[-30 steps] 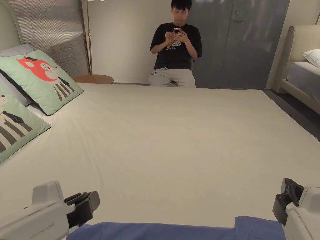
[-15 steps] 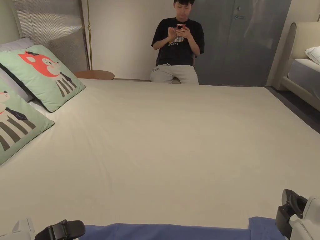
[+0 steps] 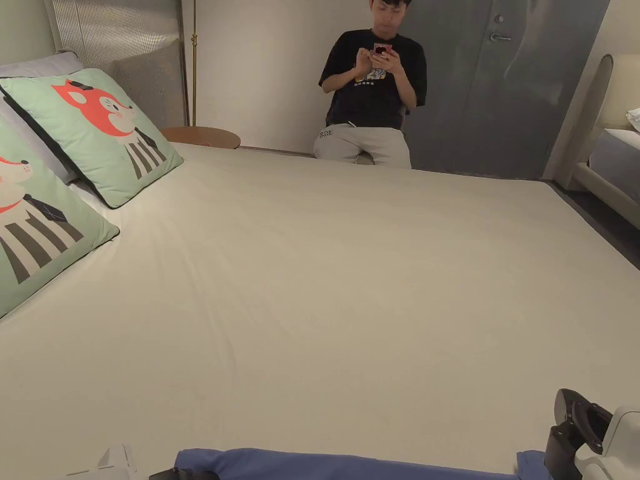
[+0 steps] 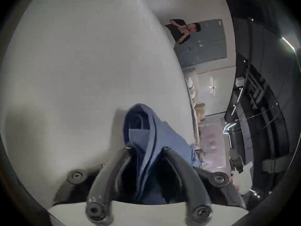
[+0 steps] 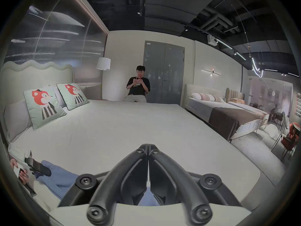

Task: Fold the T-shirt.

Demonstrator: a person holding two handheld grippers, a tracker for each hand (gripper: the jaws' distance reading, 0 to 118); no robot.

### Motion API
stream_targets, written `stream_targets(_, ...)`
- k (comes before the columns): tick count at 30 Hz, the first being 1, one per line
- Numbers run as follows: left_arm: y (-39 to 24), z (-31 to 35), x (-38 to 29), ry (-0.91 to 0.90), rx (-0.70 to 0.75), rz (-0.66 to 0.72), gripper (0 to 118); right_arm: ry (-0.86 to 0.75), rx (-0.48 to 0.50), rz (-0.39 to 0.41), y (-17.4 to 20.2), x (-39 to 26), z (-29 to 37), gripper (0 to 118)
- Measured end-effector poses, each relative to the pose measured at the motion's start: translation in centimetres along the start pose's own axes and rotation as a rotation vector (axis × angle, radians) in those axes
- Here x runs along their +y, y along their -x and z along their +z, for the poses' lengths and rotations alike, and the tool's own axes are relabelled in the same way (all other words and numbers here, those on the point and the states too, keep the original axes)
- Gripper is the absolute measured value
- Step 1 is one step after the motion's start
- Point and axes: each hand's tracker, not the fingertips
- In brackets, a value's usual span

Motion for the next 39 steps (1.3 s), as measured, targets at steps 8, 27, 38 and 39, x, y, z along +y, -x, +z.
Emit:
stream_targets(8,1.3,7.6,2.2,-0.141,0.013,0.045,10,-0.003,-0.011,-0.014,-1.0,0.1,0.1,1)
stream_targets(27,-11.6,-4.6,-3.6,0.046,0.006,-0.321,10,-0.001,0.034,-0.081,-2.9,-1.0,0.5,1)
stream_targets(38,-13.3,-13.1,-8.3,0.02,0.24,-0.422,31,-0.002,-0.013,-0.138,-6.6,-1.6,1.3,1)
stream_targets(39,-13.7,-12.6,-8.3,0.032,0.16,-0.412,51,0.0,-0.015,-0.143,-6.2,-1.8,1.8,1)
